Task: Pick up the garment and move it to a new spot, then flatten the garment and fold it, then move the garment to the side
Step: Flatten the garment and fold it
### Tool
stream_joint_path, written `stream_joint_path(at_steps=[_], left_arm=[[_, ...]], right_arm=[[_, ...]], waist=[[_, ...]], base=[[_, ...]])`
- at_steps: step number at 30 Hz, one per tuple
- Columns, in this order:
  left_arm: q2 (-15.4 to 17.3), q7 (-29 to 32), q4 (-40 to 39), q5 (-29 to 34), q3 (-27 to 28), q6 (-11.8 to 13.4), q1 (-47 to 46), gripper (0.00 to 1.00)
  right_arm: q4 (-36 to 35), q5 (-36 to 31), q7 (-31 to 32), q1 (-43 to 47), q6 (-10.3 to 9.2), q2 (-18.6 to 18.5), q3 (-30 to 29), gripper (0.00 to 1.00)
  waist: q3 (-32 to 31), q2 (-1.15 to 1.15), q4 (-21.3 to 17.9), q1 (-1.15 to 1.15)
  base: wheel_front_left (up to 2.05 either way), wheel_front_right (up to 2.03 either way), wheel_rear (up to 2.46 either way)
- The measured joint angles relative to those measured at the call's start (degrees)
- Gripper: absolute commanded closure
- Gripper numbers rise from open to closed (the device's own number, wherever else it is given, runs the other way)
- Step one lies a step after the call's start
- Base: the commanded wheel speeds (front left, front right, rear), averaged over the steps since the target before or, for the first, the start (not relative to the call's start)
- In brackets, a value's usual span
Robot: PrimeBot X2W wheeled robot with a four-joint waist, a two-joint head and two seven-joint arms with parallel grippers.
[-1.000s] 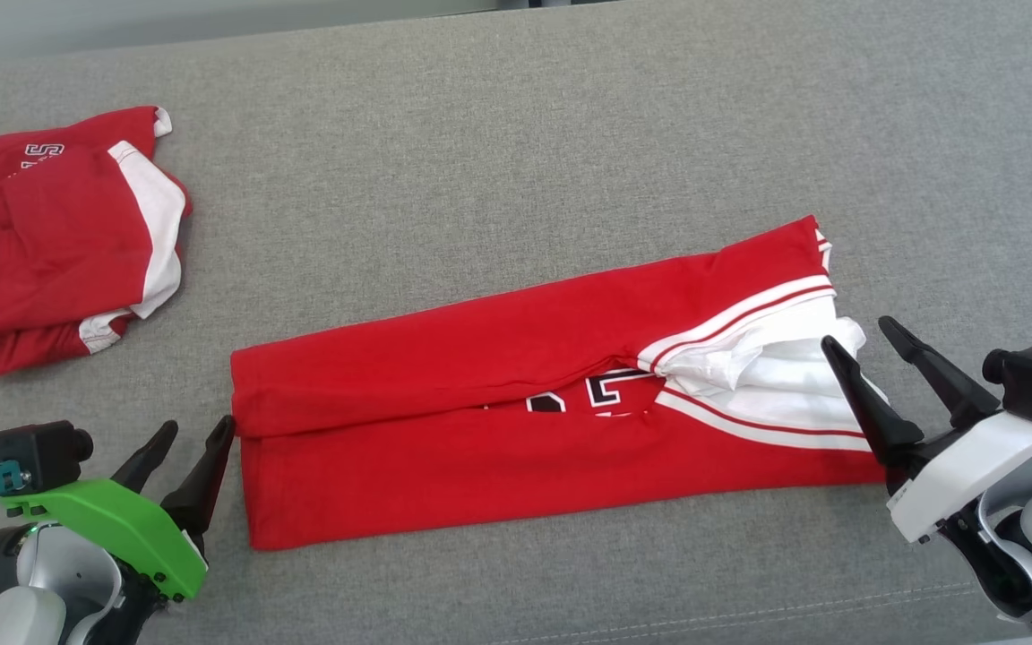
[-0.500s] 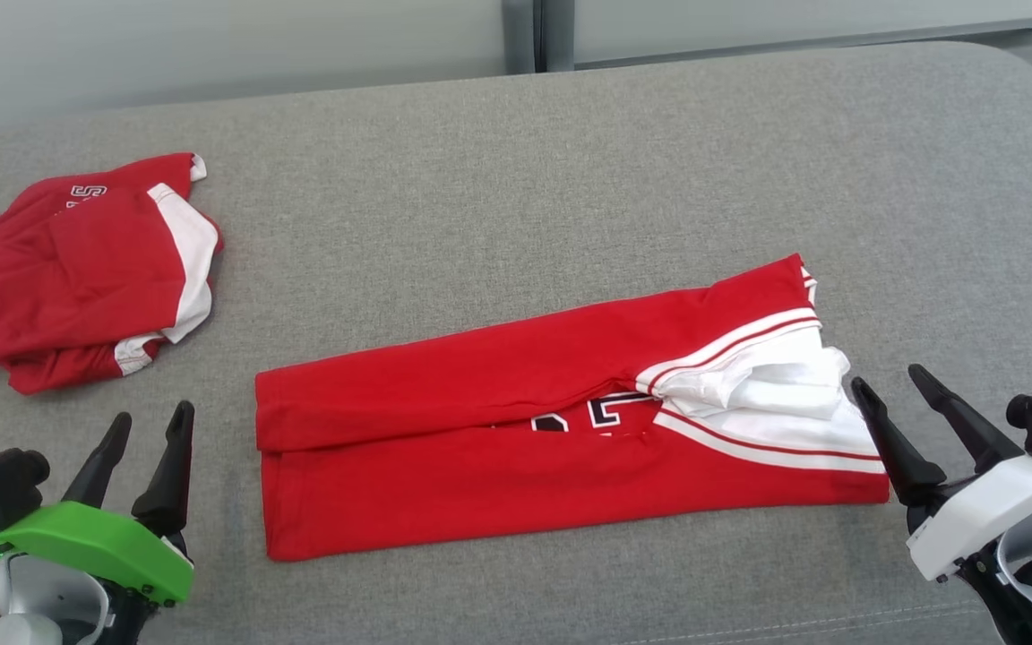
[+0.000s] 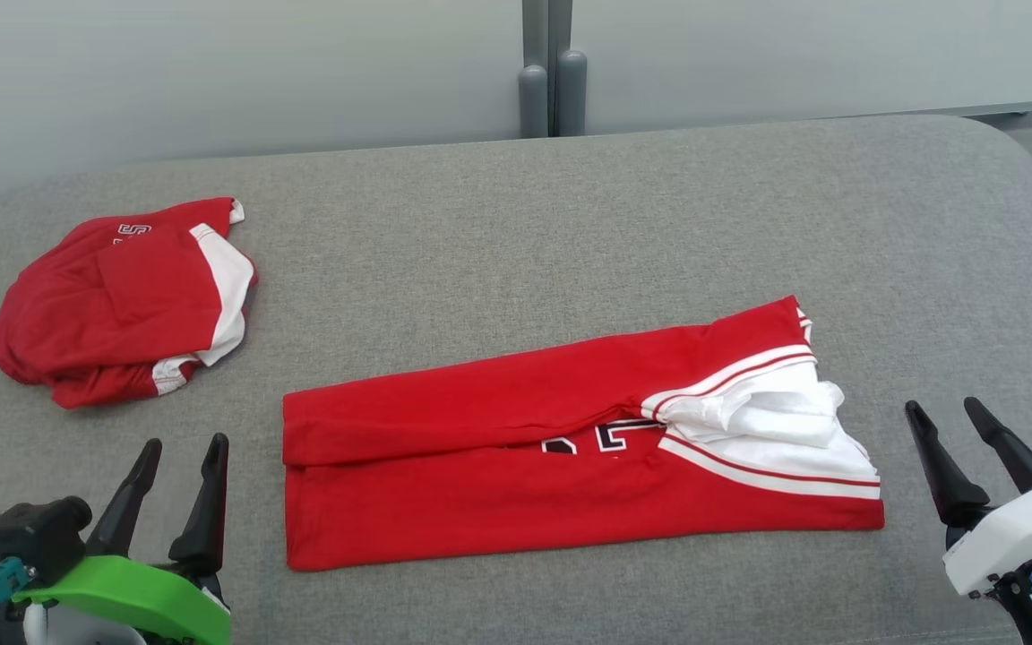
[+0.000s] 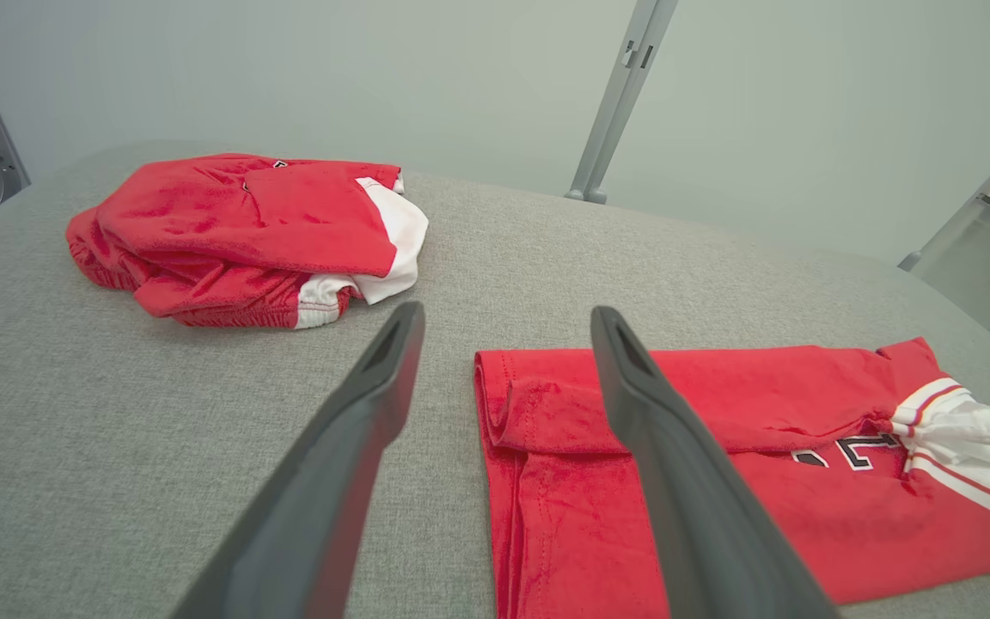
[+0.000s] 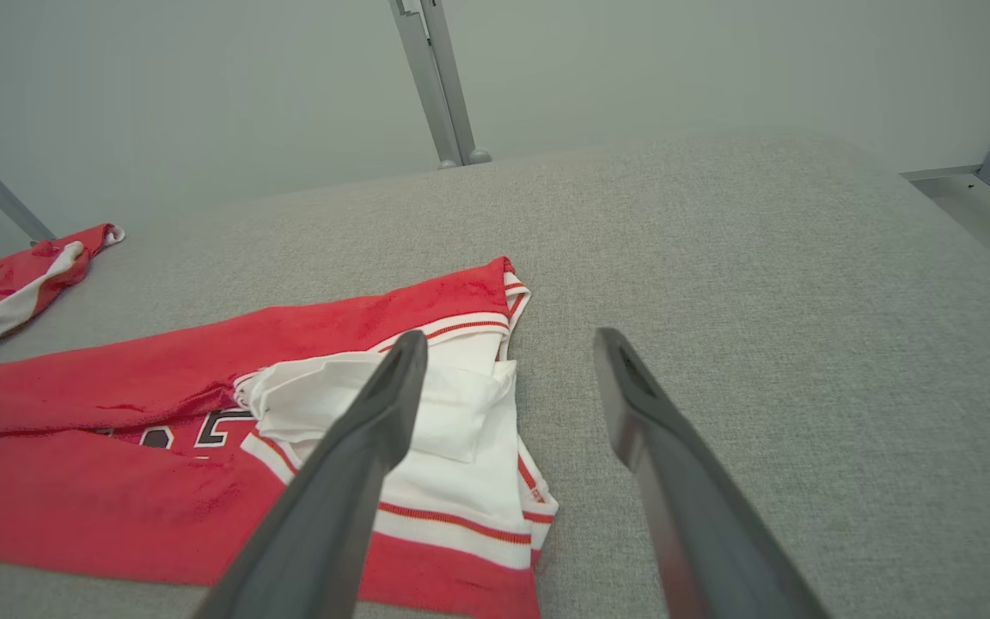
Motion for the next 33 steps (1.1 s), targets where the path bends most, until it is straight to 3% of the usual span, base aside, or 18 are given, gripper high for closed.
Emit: stream_joint_path(at_steps=[17, 27, 33], left_arm=[[-2.9, -3.2, -5.9, 2.7, -2.7, 1.0, 2.4, 0.0], [-3.2, -4.2, -5.8, 3.2, -2.5, 1.5, 2.4, 0.0], [-3.2, -4.7, -5.8, 3.2, -1.7, 1.9, 2.4, 0.0]], right_arm=[[9.1, 5.0, 2.0, -6.2, -0.44, 1.7, -5.9, 0.0], [16.2, 5.6, 5.3, -8.5, -0.45, 4.9, -2.9, 0.0], [19.4, 5.5, 6.2, -9.8, -0.25, 6.4, -1.6, 0.0]], waist=[[4.9, 0.0, 5.2, 0.0], [8.0, 0.0, 10.5, 0.0], [9.2, 0.0, 11.8, 0.0]], base=[[0.0, 0.0, 0.0], [0.0, 0.0, 0.0], [0.0, 0.0, 0.0]])
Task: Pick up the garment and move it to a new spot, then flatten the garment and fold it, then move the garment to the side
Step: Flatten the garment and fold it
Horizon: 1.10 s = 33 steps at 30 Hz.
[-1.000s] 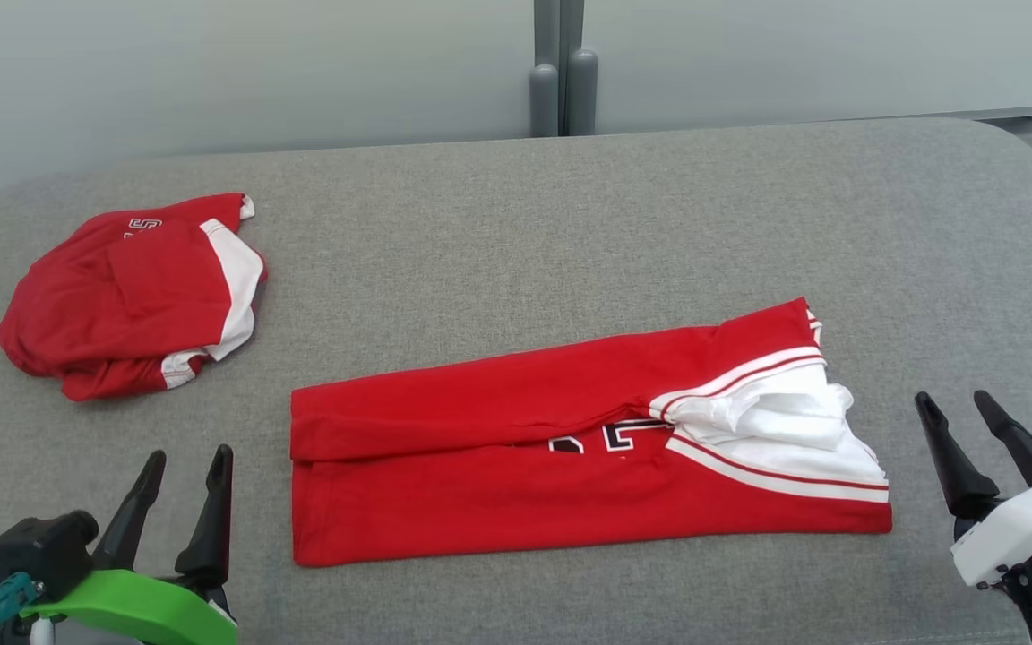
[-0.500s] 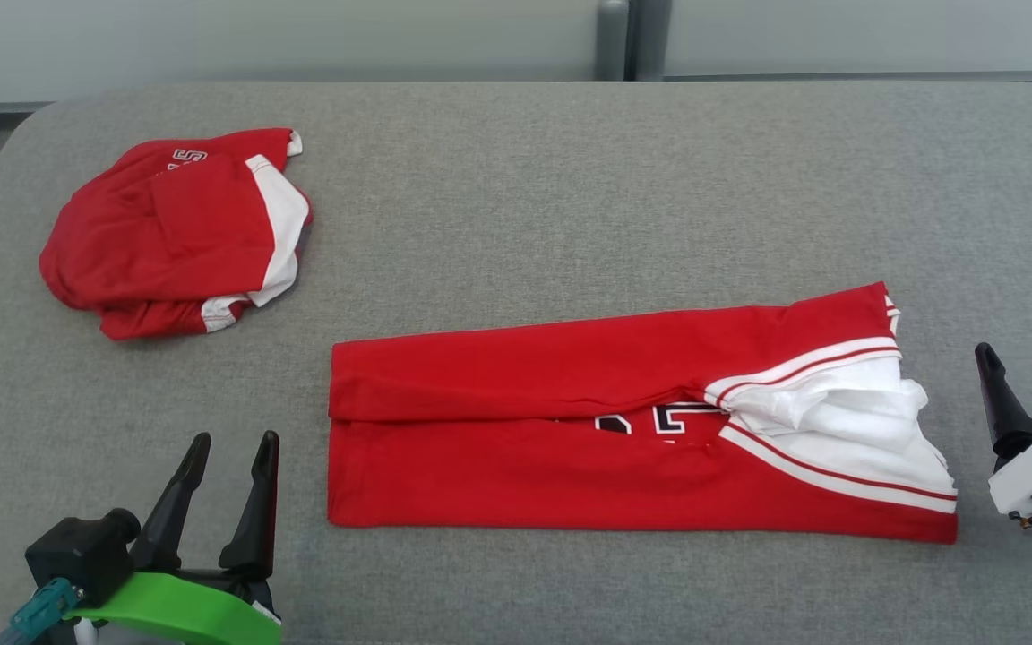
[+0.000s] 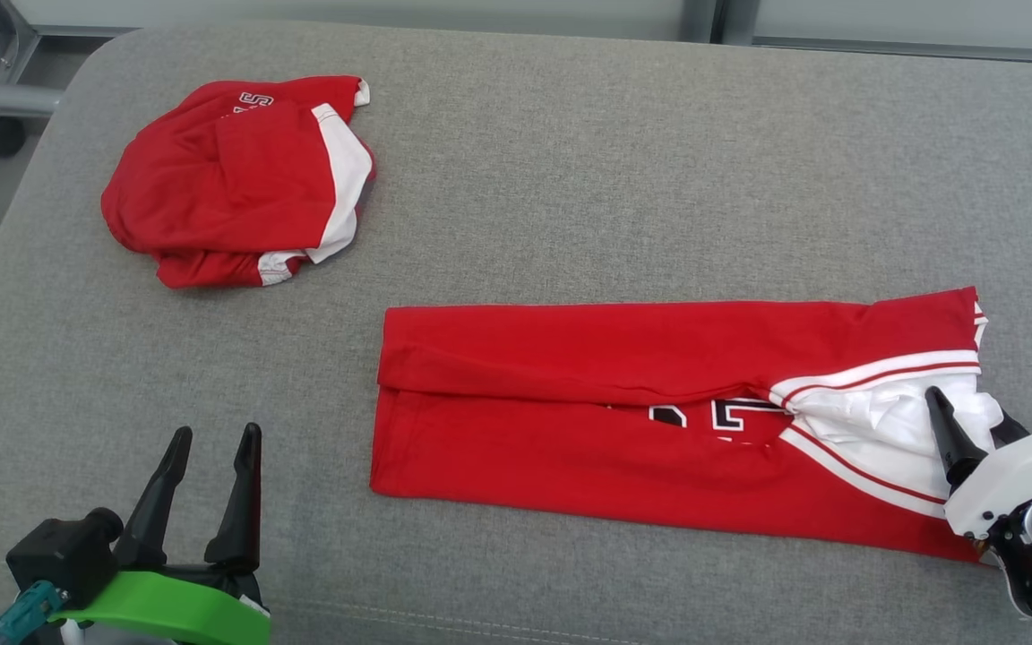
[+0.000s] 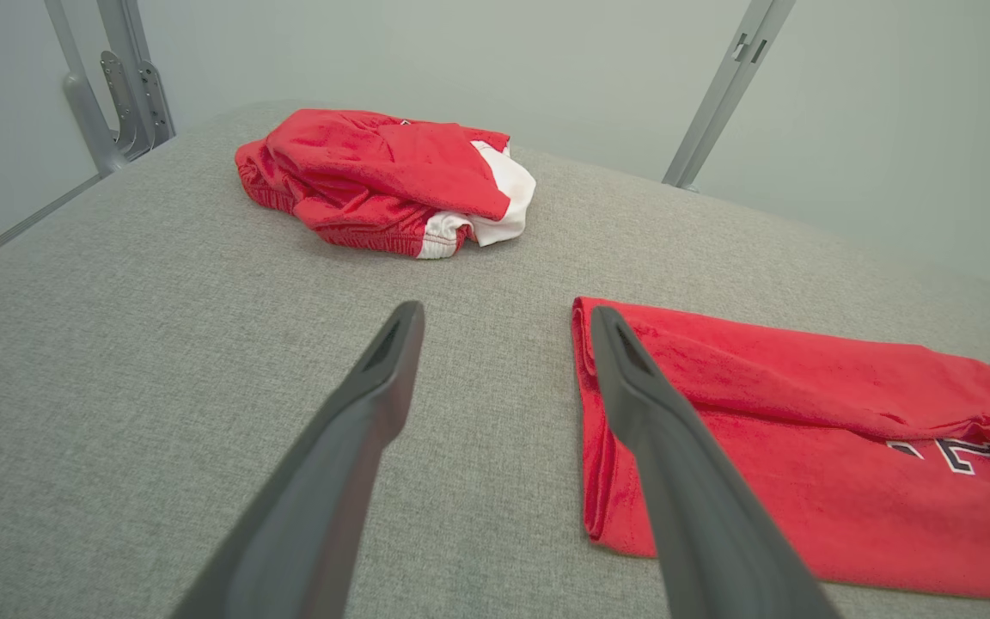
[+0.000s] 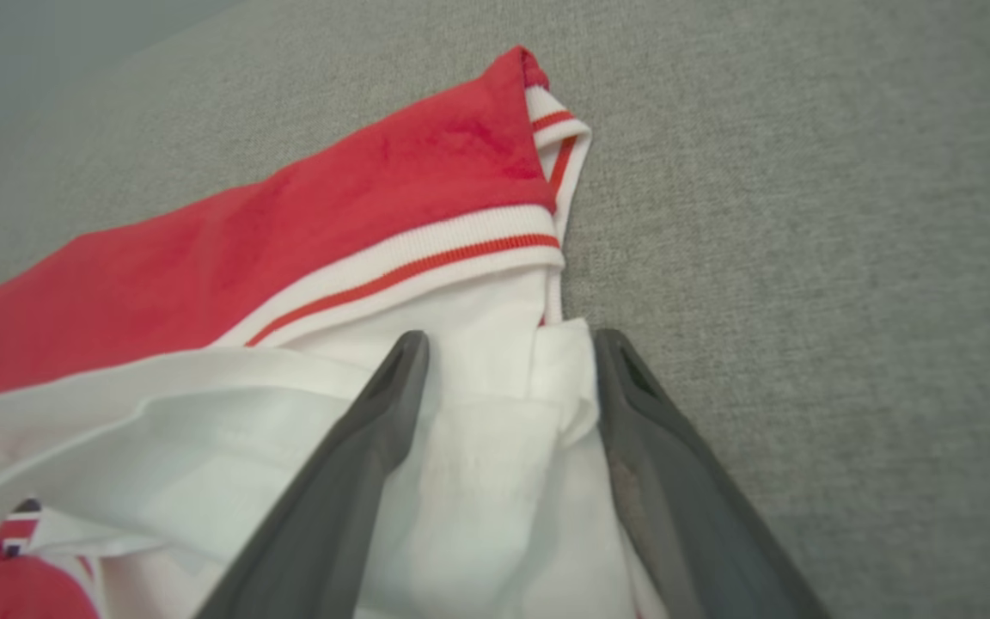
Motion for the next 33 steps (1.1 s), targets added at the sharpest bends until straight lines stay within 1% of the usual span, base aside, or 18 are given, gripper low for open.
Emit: stream_joint_path(at_steps=[6, 8, 9, 10, 11, 13, 14, 17, 20, 26, 30, 33], left_arm=[[0.0, -0.4, -0.1, 0.0, 0.8, 0.5, 0.0, 0.0], [0.0, -0.4, -0.2, 0.0, 0.9, 0.5, 0.0, 0.0], [-0.1, -0.4, -0.2, 0.0, 0.7, 0.5, 0.0, 0.0], [-0.2, -0.4, -0.2, 0.2, 0.6, 0.5, 0.0, 0.0], [-0.2, -0.4, -0.2, 0.2, 0.6, 0.5, 0.0, 0.0], [-0.2, -0.4, -0.3, 0.3, 0.5, 0.5, 0.0, 0.0], [-0.2, -0.4, -0.3, 0.3, 0.5, 0.5, 0.0, 0.0], [-0.2, -0.5, -0.3, 0.3, 0.6, 0.5, 0.0, 0.0], [-0.4, -0.5, -0.3, 0.3, 0.6, 0.5, 0.0, 0.0], [-0.9, -0.9, -0.3, 0.3, 0.8, 0.5, 0.0, 0.0], [-1.2, -0.9, -0.3, 0.3, 1.2, 0.6, 0.0, 0.0], [-1.3, -1.0, -0.3, 0.3, 1.3, 0.6, 0.0, 0.0]], right_arm=[[2.1, 0.0, 0.8, -1.8, 1.41, 0.4, 0.8, 0.0], [2.7, 0.7, 1.5, -2.1, 2.38, 0.9, 0.7, 0.0], [2.9, 1.5, 1.8, -2.2, 2.9, 1.0, 0.6, 0.09], [3.1, 2.5, 2.4, -2.4, 3.5, 1.2, 0.3, 0.33], [3.4, 3.3, 3.1, -2.6, 4.08, 1.3, 0.2, 0.52], [3.9, 5.2, 4.3, -3.0, 5.19, 1.6, -0.1, 0.64], [4.1, 6.0, 4.8, -3.1, 5.7, 1.7, -0.4, 0.79], [4.6, 8.0, 6.3, -3.2, 7.28, 2.3, -0.9, 1.0], [4.8, 9.3, 7.2, -3.3, 8.71, 2.6, -1.4, 1.0], [5.4, 10.2, 7.8, -4.8, 10.45, 2.2, -3.0, 1.0], [5.7, 11.8, 7.8, -5.4, 10.9, 0.7, -4.8, 1.0], [6.1, 12.8, 7.8, -5.6, 10.91, -1.5, -6.8, 1.0]], waist=[[0.2, 0.0, -0.5, 0.0], [0.3, 0.0, -0.8, 0.0], [0.3, 0.0, -0.9, 0.0], [0.3, 0.0, -1.0, 0.0], [0.3, 0.0, -1.1, 0.0], [0.3, 0.0, -1.2, 0.0], [0.3, 0.0, -1.3, 0.0], [0.3, 0.0, -1.5, 0.0], [0.3, 0.0, -1.7, 0.0], [0.4, 0.0, -2.3, 0.0], [0.4, 0.0, -2.9, 0.0], [0.4, 0.0, -3.5, 0.0]], base=[[0.0, 0.0, 0.0], [0.0, 0.0, 0.0], [0.0, 0.0, 0.0], [0.0, 0.0, 0.0], [0.0, 0.0, 0.0], [0.0, 0.0, 0.0], [0.0, 0.0, 0.0], [0.0, 0.0, 0.0], [0.0, 0.0, 0.0], [0.0, 0.0, 0.0], [0.0, 0.0, 0.0], [0.0, 0.0, 0.0]])
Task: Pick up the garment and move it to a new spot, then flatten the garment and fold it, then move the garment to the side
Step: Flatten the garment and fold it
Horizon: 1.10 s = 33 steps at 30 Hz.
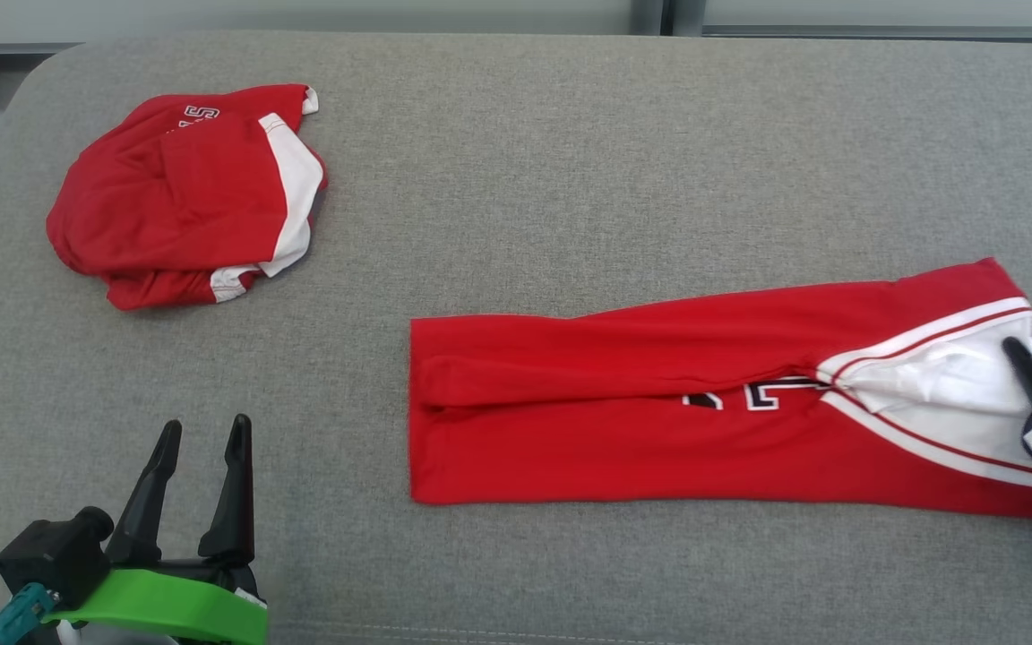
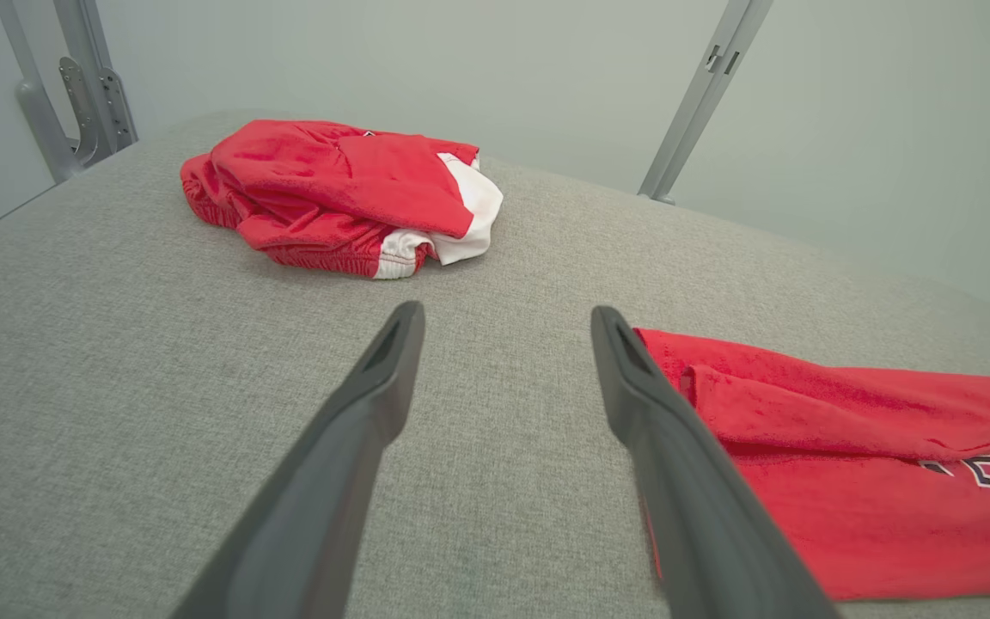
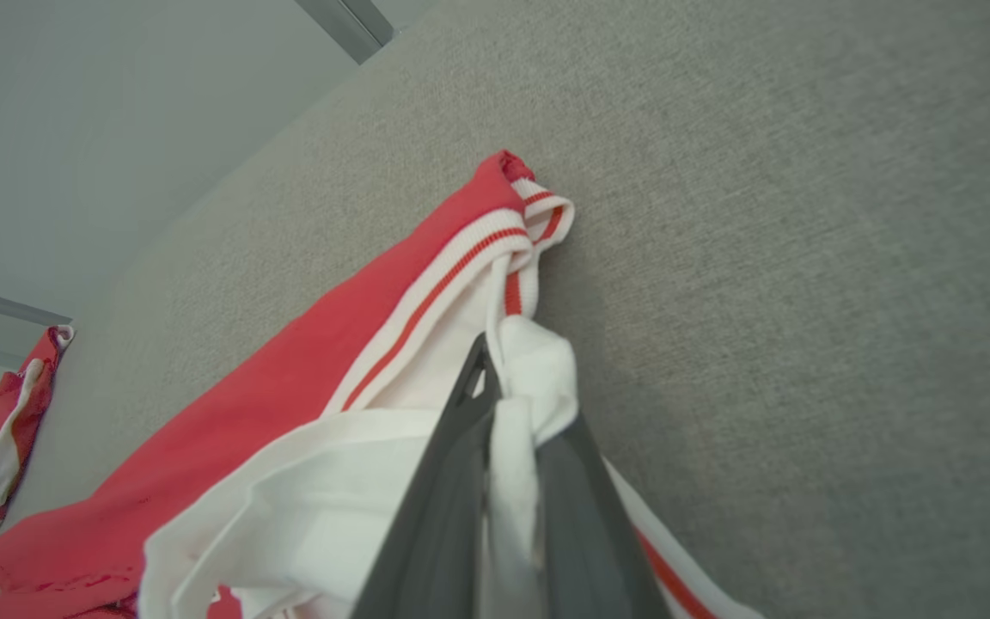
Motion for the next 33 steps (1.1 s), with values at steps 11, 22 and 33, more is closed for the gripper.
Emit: stream_joint_path(at_steps=[11, 22, 33], left_arm=[[0.0, -0.1, -0.1, 0.0, 0.3, 0.0, 0.0, 0.0], [-0.2, -0.5, 0.1, 0.0, -1.1, -0.1, 0.0, 0.0], [-0.4, 0.1, 0.3, 0.2, -3.2, -1.2, -0.7, 0.0]], right_arm=[[2.3, 2.7, -0.3, 1.2, -1.1, -10.9, -8.1, 1.0], [-13.0, 1.4, 2.3, -0.3, 2.27, -7.0, -0.2, 1.0], [-22.4, -4.4, 5.0, -1.9, 1.74, 3.9, 10.9, 1.0]], waist=[[-0.3, 0.0, -2.3, 0.0], [-1.1, 0.0, -4.5, 0.0], [-0.4, 0.0, -3.7, 0.0]], base=[[0.0, 0.0, 0.0], [0.0, 0.0, 0.0], [0.0, 0.0, 0.0]])
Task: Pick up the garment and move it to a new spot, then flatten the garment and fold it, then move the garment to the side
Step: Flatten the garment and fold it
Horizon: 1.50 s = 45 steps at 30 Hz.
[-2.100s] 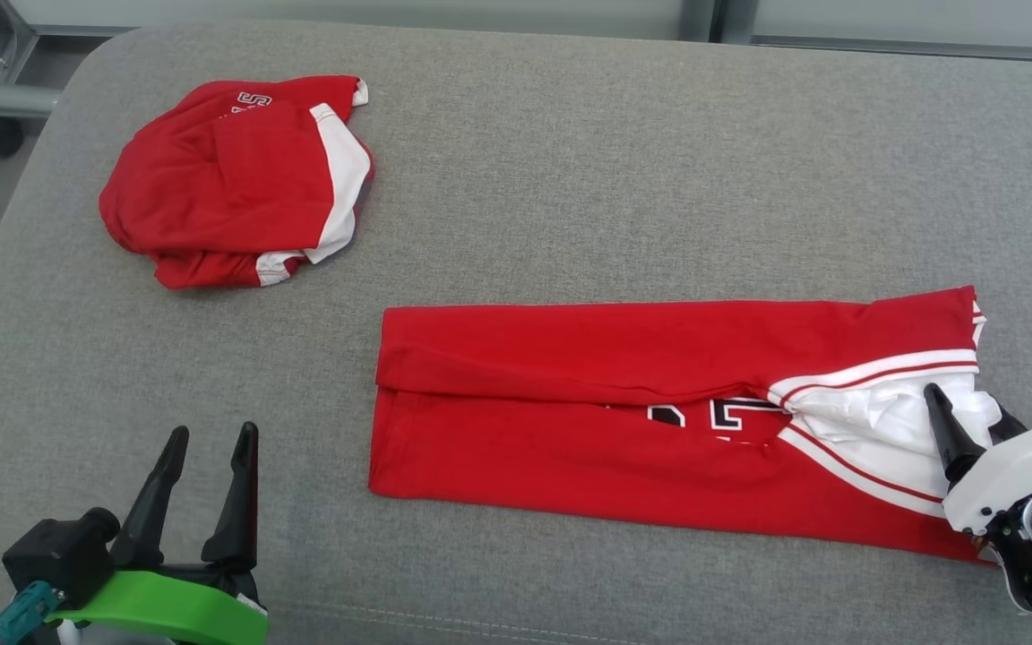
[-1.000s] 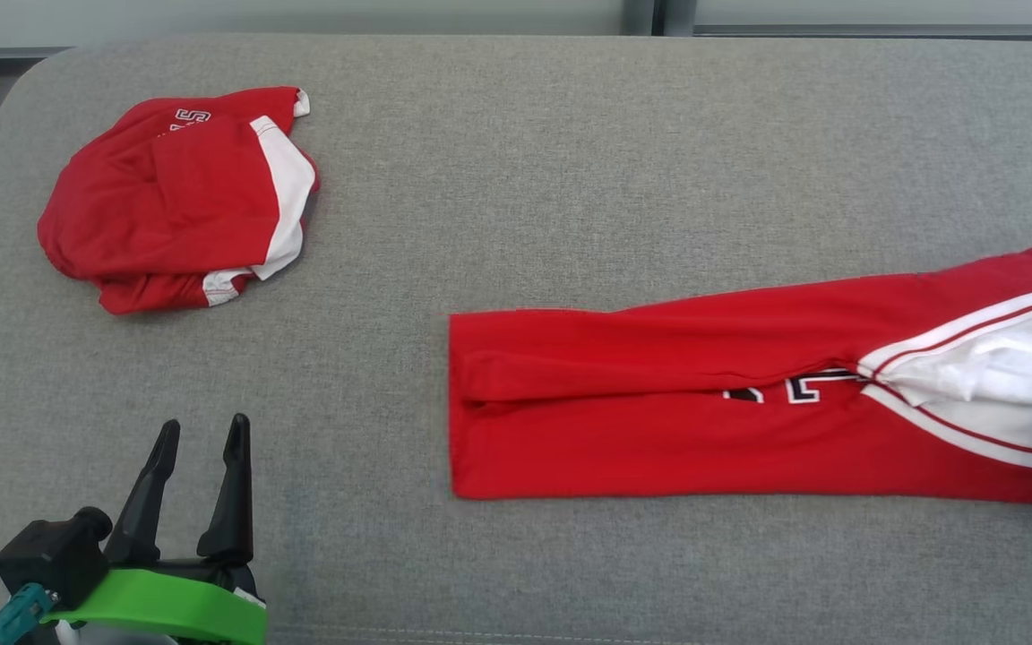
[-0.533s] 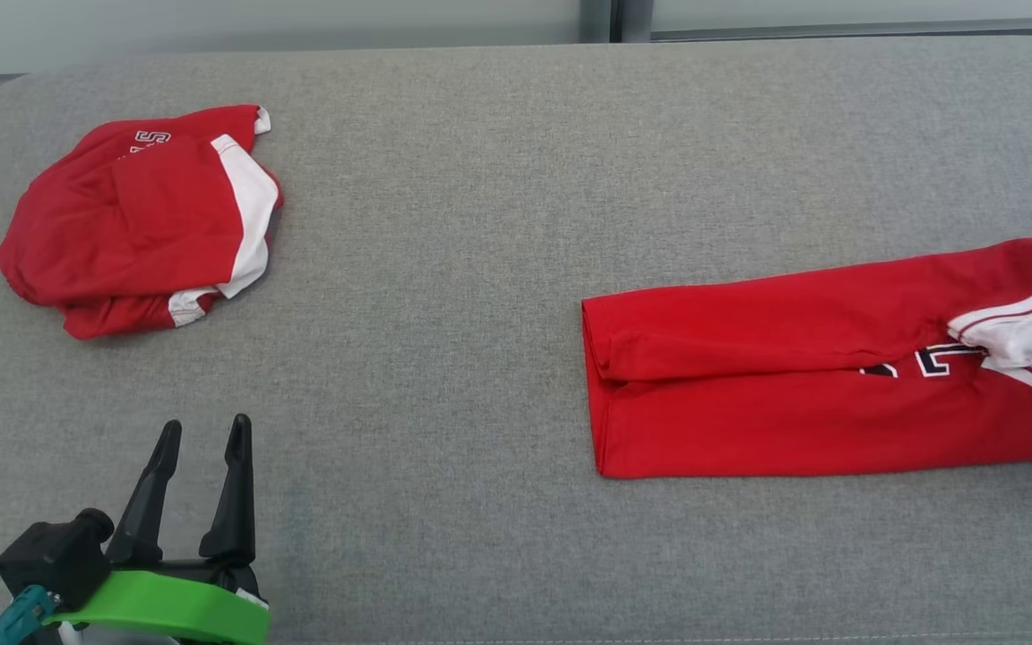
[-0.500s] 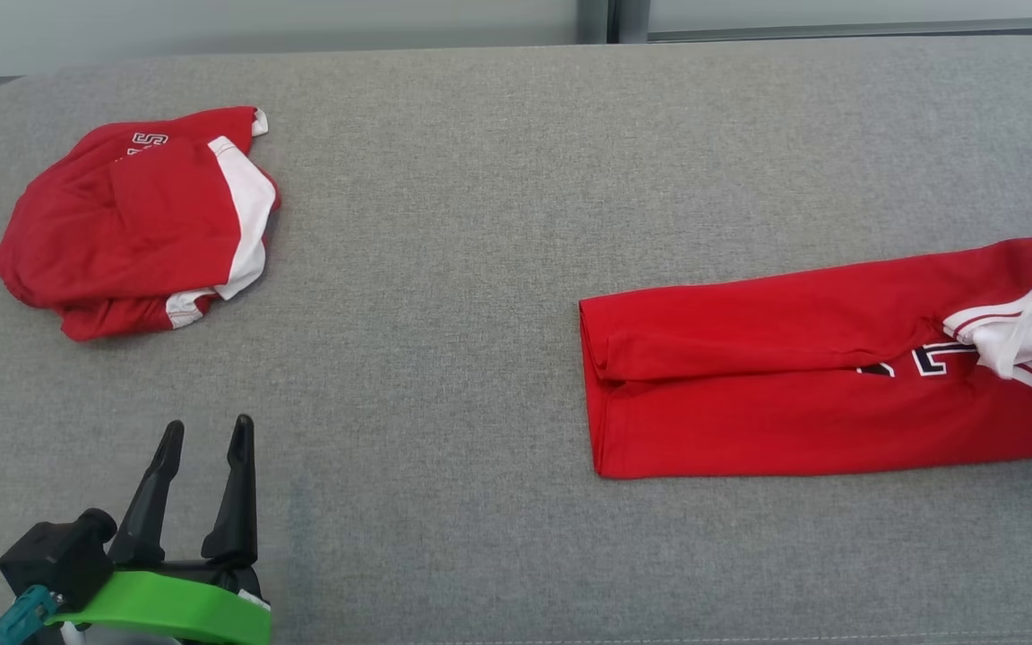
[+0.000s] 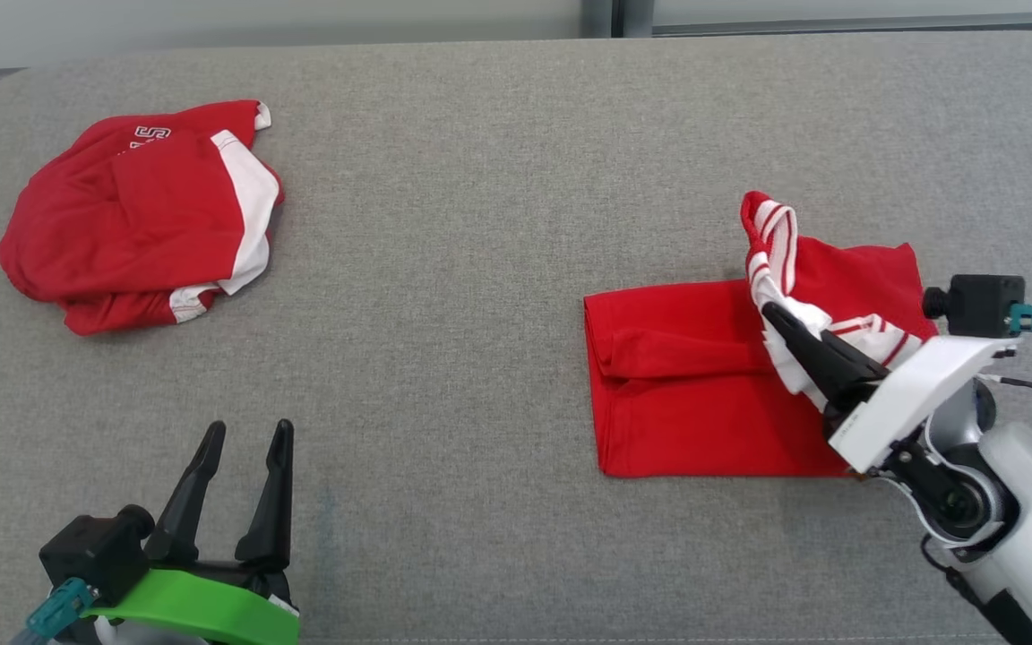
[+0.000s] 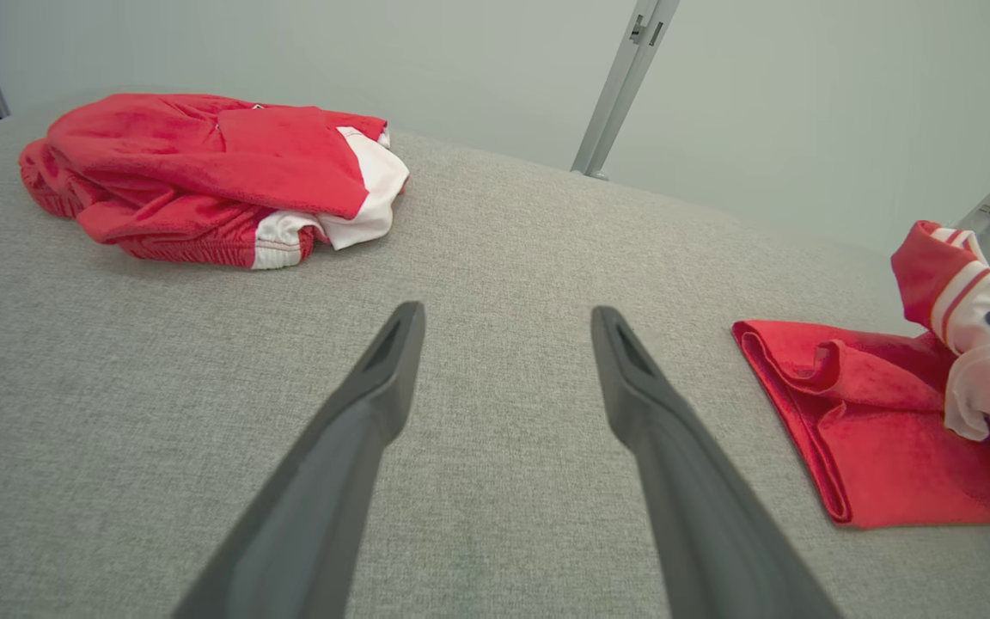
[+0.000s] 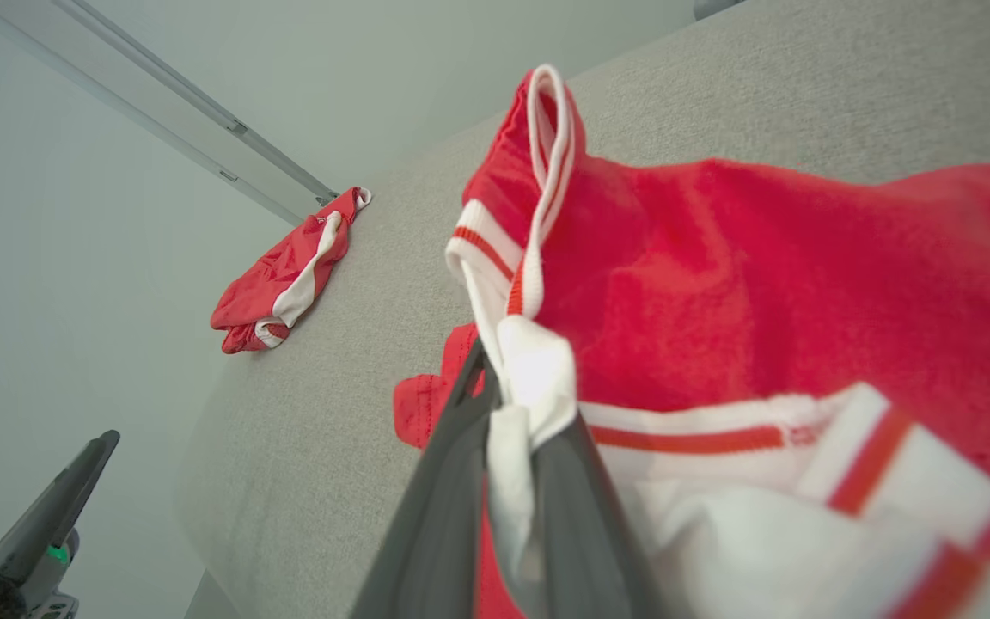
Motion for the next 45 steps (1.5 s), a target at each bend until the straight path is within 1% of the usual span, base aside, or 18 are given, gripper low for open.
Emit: stream_joint_path(at_steps=[1, 3, 6, 9, 13, 15, 16, 17, 22, 27, 29, 32, 34, 37, 42, 45], left_arm=[[0.0, 0.0, 0.1, 0.0, -0.2, 0.0, -0.1, 0.0], [-0.1, 0.0, 0.5, 0.1, -0.3, -0.2, -0.5, 0.0], [-0.3, 0.0, 1.1, 0.1, -0.4, -0.4, -1.0, 0.0], [-0.4, 0.2, 1.5, 0.1, -0.4, -0.4, -1.3, 0.0], [-0.4, 0.2, 1.6, 0.1, -0.1, -0.4, -1.4, 0.0], [-0.4, 0.2, 1.6, 0.1, 0.0, -0.4, -1.4, 0.0], [-0.4, 0.2, 1.7, 0.1, 0.1, -0.4, -1.4, 0.0], [-0.4, 0.2, 1.9, 0.1, 0.3, -0.4, -1.4, 0.0], [-0.1, 0.1, 2.2, 0.1, 1.7, 0.1, -1.3, 0.0], [0.1, 0.1, 2.0, 0.1, 2.3, 0.1, -1.3, 0.0], [0.1, -0.1, 1.8, 0.1, 2.8, 0.2, -1.3, 0.0], [0.3, -0.1, 1.5, 0.1, 3.1, 0.2, -1.2, 0.0], [0.2, -0.1, 1.4, 0.1, 2.7, 0.2, -1.3, 0.0], [0.1, -0.1, 1.3, 0.1, 1.9, 0.1, -1.3, 0.0], [0.1, 0.0, 1.0, 0.1, 1.5, 0.1, -1.3, 0.0], [0.2, 0.2, 1.0, 0.1, 1.3, 0.1, -1.3, 0.0]], right_arm=[[0.1, -0.4, -0.5, -0.4, -0.94, 1.2, 0.2, 1.0], [0.5, -1.2, -1.2, -0.8, -2.16, 3.3, 1.0, 1.0], [1.5, -2.8, -1.8, -1.0, -3.44, 5.7, 2.4, 1.0], [2.6, -3.9, -2.3, -1.0, -4.43, 7.1, 3.5, 1.0], [3.7, -4.9, -2.4, -1.4, -4.93, 8.0, 4.7, 1.0], [3.9, -5.6, -2.8, -1.7, -4.93, 8.4, 4.9, 0.61], [4.0, -5.8, -2.9, -1.8, -4.91, 9.0, 5.3, 0.1], [4.0, -6.1, -2.9, -2.1, -4.85, 9.2, 5.9, 0.0], [3.1, -7.8, -3.9, -4.0, -4.28, 9.5, 6.8, 0.0], [-0.5, -7.8, -7.2, -4.5, -4.35, 8.9, 3.2, 0.0], [-1.5, -7.8, -8.1, -4.5, -5.13, 7.7, 1.3, 0.0], [-1.3, -7.6, -8.8, -4.1, -6.49, 4.4, -1.5, 0.0], [0.3, -7.7, -9.0, -3.1, -7.9, 1.7, -3.1, 0.0], [3.3, -7.1, -9.4, 0.6, -9.33, -1.3, -5.1, 0.0], [6.0, -5.4, -9.4, 3.4, -9.28, -1.3, -5.6, 0.0], [6.7, -4.2, -9.4, 3.4, -8.2, -0.8, -5.3, 0.0]], waist=[[0.1, 0.0, 0.2, 0.0], [0.4, 0.0, 0.6, 0.0], [0.7, 0.0, 1.3, 0.0], [0.9, 0.0, 2.0, 0.0], [0.8, 0.0, 2.4, 0.0], [0.9, 0.0, 2.4, 0.0], [0.9, 0.0, 2.3, 0.0], [0.8, 0.0, 2.3, 0.0], [0.6, 0.0, 1.2, 0.0], [0.4, 0.0, -0.5, 0.0], [0.3, 0.0, -1.3, 0.0], [0.2, 0.0, -2.5, 0.0], [0.2, 0.0, -3.3, 0.0], [0.3, 0.0, -3.9, 0.0], [0.9, 0.0, -4.1, 0.0], [1.3, 0.0, -3.8, 0.0]], base=[[0.0, 0.0, 0.0], [0.0, 0.0, 0.0], [0.0, 0.0, 0.0], [0.0, 0.0, 0.0], [0.0, 0.0, 0.0], [0.0, 0.0, 0.0], [0.0, 0.0, 0.0], [0.0, 0.0, 0.0], [0.0, 0.0, 0.0], [0.0, 0.0, 0.0], [0.0, 0.0, 0.0], [0.0, 0.0, 0.0], [0.0, 0.0, 0.0], [0.0, 0.0, 0.0], [0.0, 0.0, 0.0], [0.0, 0.0, 0.0]])
